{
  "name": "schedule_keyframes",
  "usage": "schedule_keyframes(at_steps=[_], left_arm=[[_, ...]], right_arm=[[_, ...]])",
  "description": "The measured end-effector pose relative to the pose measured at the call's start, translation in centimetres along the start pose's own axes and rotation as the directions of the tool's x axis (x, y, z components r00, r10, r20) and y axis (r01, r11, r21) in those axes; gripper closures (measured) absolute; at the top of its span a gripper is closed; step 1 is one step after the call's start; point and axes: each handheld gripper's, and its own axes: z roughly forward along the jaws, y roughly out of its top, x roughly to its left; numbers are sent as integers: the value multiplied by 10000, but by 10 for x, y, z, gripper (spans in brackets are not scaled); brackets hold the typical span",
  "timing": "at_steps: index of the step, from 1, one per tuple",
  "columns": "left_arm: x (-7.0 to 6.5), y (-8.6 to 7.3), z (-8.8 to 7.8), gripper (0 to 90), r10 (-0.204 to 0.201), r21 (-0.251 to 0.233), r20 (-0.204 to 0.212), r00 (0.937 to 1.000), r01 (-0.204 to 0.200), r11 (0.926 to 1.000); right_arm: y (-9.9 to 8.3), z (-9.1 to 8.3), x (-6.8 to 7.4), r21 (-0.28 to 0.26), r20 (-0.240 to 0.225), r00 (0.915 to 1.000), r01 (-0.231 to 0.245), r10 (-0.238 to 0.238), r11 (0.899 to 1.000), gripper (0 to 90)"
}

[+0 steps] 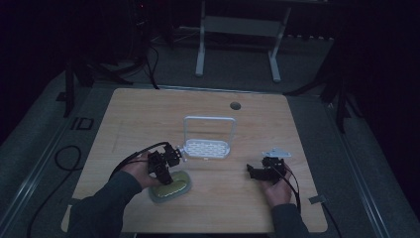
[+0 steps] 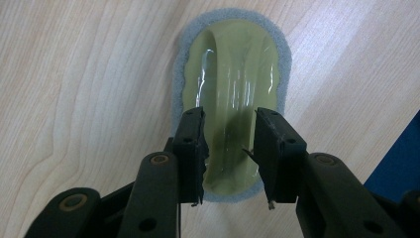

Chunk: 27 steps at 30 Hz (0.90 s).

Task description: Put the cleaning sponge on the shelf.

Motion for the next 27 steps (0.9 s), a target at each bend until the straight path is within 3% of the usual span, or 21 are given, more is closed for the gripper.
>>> schedule_keyframes(at_steps=[18, 27], left_arm=[[-1, 13, 15, 659, 408, 805, 29, 9992, -409, 9959], [-3, 16, 20, 706, 663, 1055, -5, 9978, -659, 9922]], right_arm=[[0, 0, 0, 2, 0, 10000, -1, 1, 10000, 120], [0, 0, 0, 0, 0, 10000, 0, 0, 10000, 120]])
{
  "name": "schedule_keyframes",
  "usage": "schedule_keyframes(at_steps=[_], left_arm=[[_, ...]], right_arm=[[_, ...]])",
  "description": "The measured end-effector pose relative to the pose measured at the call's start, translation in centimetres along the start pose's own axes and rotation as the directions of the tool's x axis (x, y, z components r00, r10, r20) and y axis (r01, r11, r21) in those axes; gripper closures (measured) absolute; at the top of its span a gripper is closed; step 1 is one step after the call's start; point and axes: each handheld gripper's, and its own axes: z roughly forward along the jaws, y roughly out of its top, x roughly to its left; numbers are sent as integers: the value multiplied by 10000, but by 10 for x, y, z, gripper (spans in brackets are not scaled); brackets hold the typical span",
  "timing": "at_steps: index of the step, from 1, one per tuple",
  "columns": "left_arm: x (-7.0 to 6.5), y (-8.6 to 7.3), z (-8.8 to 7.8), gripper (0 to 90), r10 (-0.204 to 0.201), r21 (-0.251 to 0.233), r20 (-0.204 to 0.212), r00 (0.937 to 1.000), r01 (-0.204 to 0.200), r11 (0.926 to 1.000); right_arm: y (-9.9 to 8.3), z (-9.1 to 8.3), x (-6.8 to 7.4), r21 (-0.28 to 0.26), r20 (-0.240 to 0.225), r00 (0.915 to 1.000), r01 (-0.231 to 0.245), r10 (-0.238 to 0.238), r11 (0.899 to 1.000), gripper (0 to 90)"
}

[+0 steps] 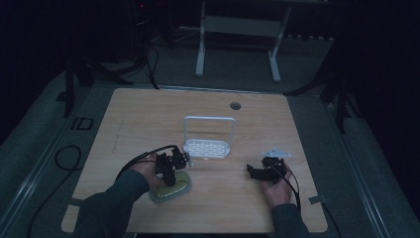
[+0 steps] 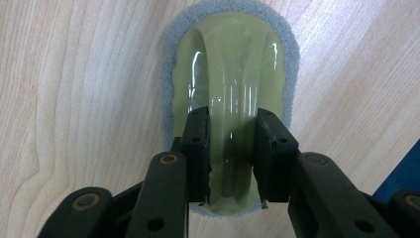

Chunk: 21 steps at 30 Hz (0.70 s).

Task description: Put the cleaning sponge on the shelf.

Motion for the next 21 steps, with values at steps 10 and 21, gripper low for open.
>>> schedule_keyframes(at_steps=[10, 21], left_arm=[[-1, 0, -4, 716, 253, 30, -202, 9995, -252, 9997], [-1, 4, -10, 716, 885, -281, -529, 9947, -900, 9955]], right_arm=[[0, 0, 0, 1, 0, 10000, -1, 1, 10000, 120], [0, 0, 0, 2, 0, 10000, -3, 3, 10000, 120]])
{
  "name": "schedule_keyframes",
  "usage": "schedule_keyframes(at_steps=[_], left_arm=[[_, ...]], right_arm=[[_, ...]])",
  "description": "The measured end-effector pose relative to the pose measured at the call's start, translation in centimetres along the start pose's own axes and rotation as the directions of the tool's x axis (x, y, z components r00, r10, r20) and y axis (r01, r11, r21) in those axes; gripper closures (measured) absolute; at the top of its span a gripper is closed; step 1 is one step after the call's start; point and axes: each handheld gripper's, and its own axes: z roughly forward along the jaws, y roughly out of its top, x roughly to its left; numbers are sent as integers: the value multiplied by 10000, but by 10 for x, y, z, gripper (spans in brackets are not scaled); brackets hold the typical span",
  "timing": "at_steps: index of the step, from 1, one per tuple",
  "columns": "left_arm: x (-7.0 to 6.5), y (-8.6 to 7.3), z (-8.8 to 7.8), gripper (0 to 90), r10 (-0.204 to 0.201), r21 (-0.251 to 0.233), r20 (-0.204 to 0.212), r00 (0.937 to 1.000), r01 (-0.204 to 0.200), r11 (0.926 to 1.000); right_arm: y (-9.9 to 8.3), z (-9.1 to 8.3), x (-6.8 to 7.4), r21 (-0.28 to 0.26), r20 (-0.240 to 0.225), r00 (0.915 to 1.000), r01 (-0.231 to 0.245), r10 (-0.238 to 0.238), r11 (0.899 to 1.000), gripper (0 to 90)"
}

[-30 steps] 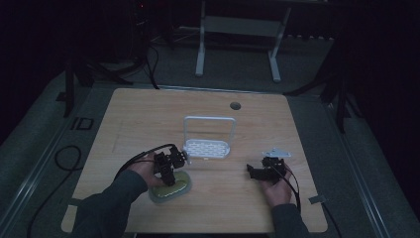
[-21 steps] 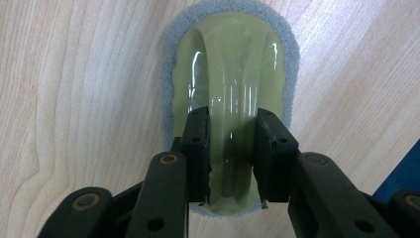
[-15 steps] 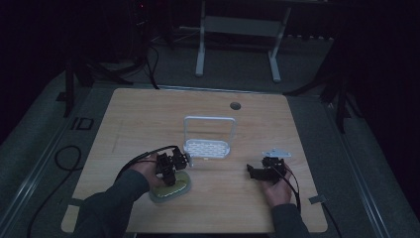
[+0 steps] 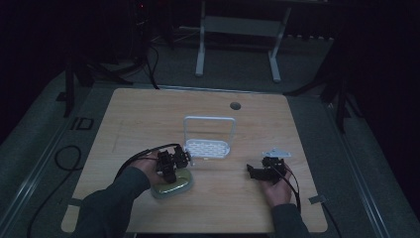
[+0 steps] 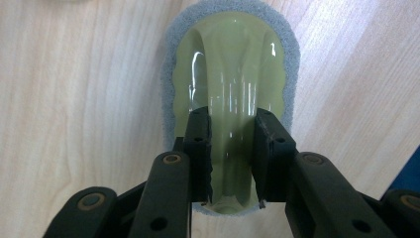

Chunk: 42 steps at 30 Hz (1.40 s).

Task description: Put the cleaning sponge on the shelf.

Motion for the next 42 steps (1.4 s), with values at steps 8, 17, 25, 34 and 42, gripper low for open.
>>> schedule_keyframes(at_steps=[8, 17, 25, 34, 42], left_arm=[[1, 5, -4, 716, 337, -339, -426, 9985, -351, 9988], [3, 15, -9, 716, 572, -662, -599, 9966, -612, 9959], [6, 19, -16, 716, 922, -956, -857, 9920, -1003, 9904], [13, 23, -17, 716, 1292, -1265, -730, 9889, -1376, 9824], [15, 28, -19, 716, 1607, -1421, -789, 9838, -1707, 9750]], right_arm=[[0, 0, 0, -1, 1, 10000, 4, -4, 10000, 120], [0, 0, 0, -2, 0, 10000, 6, -6, 10000, 120], [0, 0, 0, 2, 3, 10000, 13, -13, 10000, 120], [0, 0, 0, 0, 5, 10000, -9, 9, 10000, 120], [0, 0, 0, -4, 5, 10000, 3, -3, 10000, 120]])
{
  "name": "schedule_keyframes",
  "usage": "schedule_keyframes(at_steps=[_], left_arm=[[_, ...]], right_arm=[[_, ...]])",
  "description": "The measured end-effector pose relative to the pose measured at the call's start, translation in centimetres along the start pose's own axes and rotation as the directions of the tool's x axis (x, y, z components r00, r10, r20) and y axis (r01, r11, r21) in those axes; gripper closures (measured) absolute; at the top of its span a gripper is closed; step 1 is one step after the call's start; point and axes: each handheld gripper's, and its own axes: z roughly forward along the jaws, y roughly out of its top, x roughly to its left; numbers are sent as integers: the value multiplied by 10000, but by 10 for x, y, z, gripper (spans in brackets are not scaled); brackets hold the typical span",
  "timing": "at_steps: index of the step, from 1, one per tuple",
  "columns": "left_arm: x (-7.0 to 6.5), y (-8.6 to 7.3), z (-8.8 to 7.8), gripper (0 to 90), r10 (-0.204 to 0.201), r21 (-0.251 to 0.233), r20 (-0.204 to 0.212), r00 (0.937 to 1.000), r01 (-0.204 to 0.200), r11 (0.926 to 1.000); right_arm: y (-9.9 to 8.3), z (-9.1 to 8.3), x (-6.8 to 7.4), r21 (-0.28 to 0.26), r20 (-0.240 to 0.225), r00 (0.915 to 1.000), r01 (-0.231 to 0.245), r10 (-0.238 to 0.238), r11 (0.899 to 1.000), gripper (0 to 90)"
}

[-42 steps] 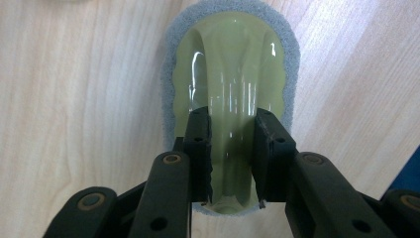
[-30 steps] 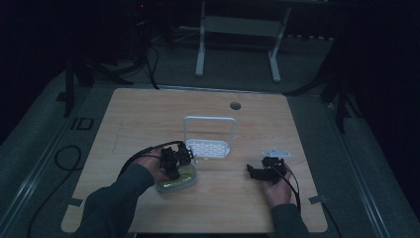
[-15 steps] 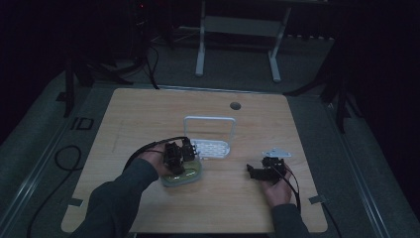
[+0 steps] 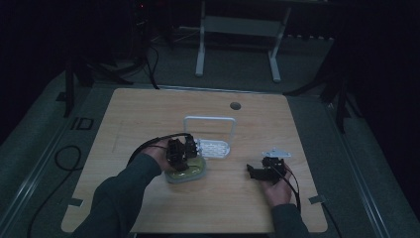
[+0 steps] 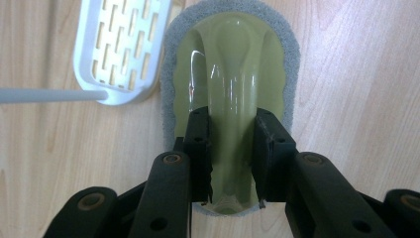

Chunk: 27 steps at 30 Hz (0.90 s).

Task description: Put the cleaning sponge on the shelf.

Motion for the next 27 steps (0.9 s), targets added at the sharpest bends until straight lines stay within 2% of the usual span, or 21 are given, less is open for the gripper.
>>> schedule_keyframes(at_steps=[9, 12, 27], left_arm=[[2, 7, -4, 717, 558, -99, -167, 9983, -560, 9984], [3, 9, -3, 717, 543, -149, -227, 9983, -546, 9984], [8, 23, -9, 718, 1097, -296, -665, 9917, -1118, 9933]], right_arm=[[0, 0, 0, 0, -1, 10000, -4, 4, 10000, 120], [0, 0, 0, 2, -2, 10000, -3, 3, 10000, 120], [0, 0, 0, 8, -2, 10000, -22, 22, 10000, 120]])
